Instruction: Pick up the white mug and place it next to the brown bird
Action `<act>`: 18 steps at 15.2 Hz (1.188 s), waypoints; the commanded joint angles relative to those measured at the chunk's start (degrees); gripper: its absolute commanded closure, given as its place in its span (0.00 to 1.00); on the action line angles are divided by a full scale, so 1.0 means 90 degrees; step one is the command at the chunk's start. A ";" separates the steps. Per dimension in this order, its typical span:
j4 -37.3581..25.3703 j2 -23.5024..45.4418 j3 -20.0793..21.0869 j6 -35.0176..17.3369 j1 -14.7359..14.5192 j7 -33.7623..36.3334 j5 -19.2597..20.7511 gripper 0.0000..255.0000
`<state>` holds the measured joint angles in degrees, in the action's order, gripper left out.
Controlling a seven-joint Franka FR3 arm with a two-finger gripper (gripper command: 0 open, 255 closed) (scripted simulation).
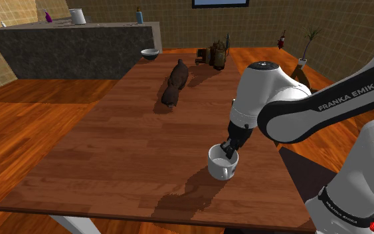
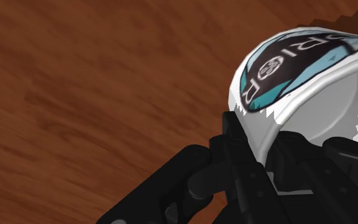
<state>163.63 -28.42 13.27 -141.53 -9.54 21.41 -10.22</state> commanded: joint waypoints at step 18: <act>-0.0941 -0.1071 -0.0213 0.2007 0.0031 0.0026 0.0155 1.00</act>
<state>155.83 -37.69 11.42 -124.52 -9.27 21.56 -8.91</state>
